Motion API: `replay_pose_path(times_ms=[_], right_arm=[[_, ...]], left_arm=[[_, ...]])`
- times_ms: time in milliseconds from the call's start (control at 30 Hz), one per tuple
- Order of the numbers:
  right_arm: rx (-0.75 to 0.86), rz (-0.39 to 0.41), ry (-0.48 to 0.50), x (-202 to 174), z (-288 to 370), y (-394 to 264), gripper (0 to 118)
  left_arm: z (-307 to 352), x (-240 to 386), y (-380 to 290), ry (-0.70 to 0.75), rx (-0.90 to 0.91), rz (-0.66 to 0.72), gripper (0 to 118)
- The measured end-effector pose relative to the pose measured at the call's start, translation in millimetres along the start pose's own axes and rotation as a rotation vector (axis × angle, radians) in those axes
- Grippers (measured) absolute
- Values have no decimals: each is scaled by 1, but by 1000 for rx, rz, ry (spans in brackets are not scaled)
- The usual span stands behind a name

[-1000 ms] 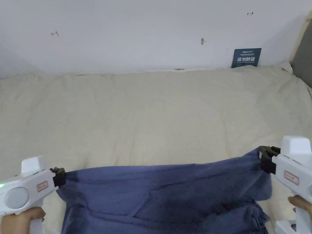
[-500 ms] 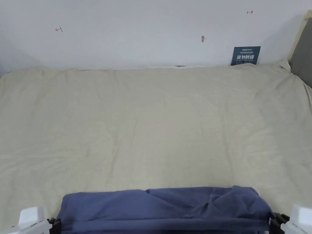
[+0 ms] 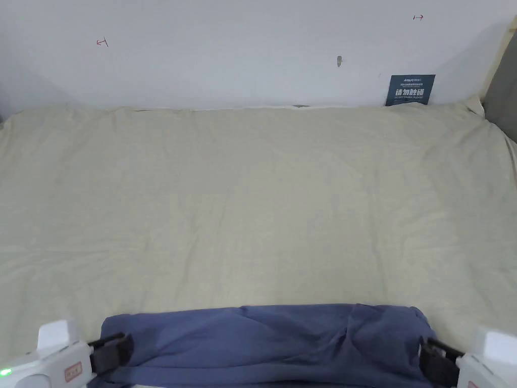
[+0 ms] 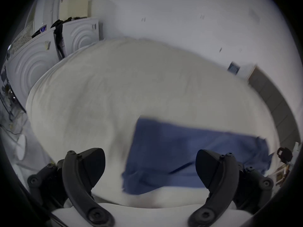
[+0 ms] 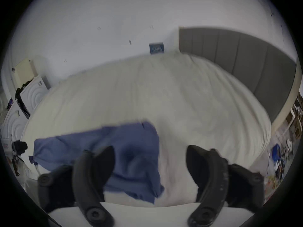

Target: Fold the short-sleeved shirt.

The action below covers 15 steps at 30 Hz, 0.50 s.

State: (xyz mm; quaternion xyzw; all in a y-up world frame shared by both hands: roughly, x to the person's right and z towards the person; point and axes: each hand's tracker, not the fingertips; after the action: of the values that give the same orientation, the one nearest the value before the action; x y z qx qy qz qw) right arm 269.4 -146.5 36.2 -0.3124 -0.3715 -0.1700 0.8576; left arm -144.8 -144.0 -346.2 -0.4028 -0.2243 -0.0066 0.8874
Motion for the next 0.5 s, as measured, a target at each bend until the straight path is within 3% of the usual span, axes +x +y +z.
replay_pose_path(times_ms=[200,333,367,433,467,500], right_arm=[[375,114,60,-43,63,79,97],[531,125,66,-70,89,105,97],[559,131,65,-74,93,109,96],[584,140,62,-81,95,113,83],[590,140,61,-83,97,114,72],[595,141,63,-86,98,114,51]], left_arm=[[66,56,51,-169,335,-29,111],[102,100,64,-165,556,-63,107],[106,110,66,-163,595,-92,101],[113,126,66,-157,653,-144,77],[115,132,66,-154,666,-172,61],[116,137,66,-160,667,-184,34]])
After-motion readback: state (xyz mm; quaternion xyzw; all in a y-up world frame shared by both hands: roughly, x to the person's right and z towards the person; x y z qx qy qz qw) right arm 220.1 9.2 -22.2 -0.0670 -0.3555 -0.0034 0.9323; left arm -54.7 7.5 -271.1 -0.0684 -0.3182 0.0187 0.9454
